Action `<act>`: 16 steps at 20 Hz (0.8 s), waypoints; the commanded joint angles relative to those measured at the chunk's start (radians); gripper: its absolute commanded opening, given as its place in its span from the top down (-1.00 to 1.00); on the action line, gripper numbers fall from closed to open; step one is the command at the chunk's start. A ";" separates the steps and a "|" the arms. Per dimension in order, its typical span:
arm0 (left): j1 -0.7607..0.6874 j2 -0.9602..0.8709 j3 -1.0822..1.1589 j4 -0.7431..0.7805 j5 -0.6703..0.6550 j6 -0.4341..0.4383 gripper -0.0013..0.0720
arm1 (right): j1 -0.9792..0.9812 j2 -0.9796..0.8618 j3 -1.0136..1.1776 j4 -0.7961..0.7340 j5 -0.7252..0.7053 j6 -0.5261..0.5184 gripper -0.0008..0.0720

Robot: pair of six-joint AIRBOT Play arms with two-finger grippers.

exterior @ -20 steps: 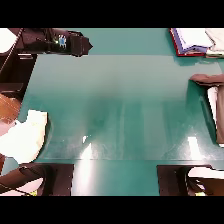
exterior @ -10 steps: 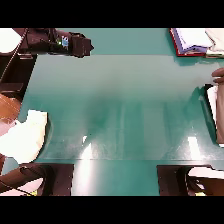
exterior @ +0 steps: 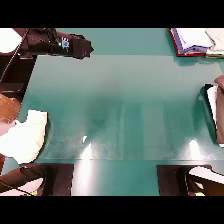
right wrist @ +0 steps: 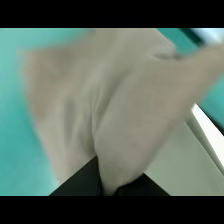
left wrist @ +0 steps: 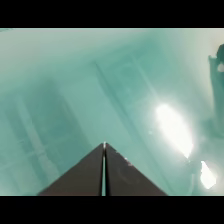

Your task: Fold the shirts.

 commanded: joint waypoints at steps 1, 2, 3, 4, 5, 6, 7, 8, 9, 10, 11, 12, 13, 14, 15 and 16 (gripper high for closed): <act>0.000 0.000 0.000 0.000 -0.005 0.001 0.89 | -0.084 0.073 -0.190 -0.129 0.030 -0.001 0.88; 0.000 -0.001 0.000 0.000 -0.005 0.001 0.89 | -0.108 0.087 -0.228 -0.136 0.028 -0.001 0.63; 0.000 -0.001 0.000 0.000 -0.004 0.001 0.89 | -0.134 0.101 -0.264 -0.146 0.023 -0.001 0.16; 0.000 0.000 0.000 0.000 -0.004 0.000 0.89 | -0.154 0.111 -0.288 -0.153 0.013 -0.001 -0.38; 0.000 0.000 0.000 0.000 -0.004 0.001 0.89 | -0.179 0.122 -0.303 -0.151 0.002 -0.001 -0.92; 0.000 -0.001 0.000 0.000 -0.004 0.001 0.89 | -0.199 0.131 -0.306 -0.146 -0.008 0.000 -0.98; 0.000 0.000 0.000 0.000 -0.004 0.001 0.89 | -0.211 0.142 -0.301 -0.137 -0.022 0.000 -0.99; 0.000 -0.001 0.000 0.000 -0.004 0.001 0.89 | -0.212 0.152 -0.290 -0.115 -0.035 0.000 -0.98; 0.000 -0.001 0.000 0.000 -0.004 0.001 0.89 | -0.207 0.160 -0.272 -0.053 -0.055 0.000 -0.98; 0.000 -0.001 0.000 0.000 -0.003 0.000 0.89 | -0.191 0.163 -0.249 0.039 -0.073 0.000 -0.97; 0.000 -0.001 0.000 0.000 -0.002 0.000 0.89 | -0.159 0.161 -0.224 0.132 -0.076 0.000 -0.96; 0.000 -0.001 0.000 0.000 0.000 0.000 0.89 | -0.107 0.160 -0.199 0.227 -0.079 0.000 -0.94; 0.000 -0.001 0.000 0.002 -0.002 0.000 0.89 | -0.042 0.160 -0.181 0.290 -0.086 0.000 -0.94; 0.000 0.000 0.000 0.003 -0.007 0.000 0.89 | 0.043 0.160 -0.162 0.338 -0.092 0.000 -0.94; 0.000 0.000 0.000 0.003 -0.030 0.000 0.89 | 0.133 0.160 -0.148 0.355 -0.100 -0.001 -0.94; 0.000 0.000 0.000 0.002 -0.045 0.000 0.89 | 0.237 0.160 -0.133 0.352 -0.105 -0.001 -0.94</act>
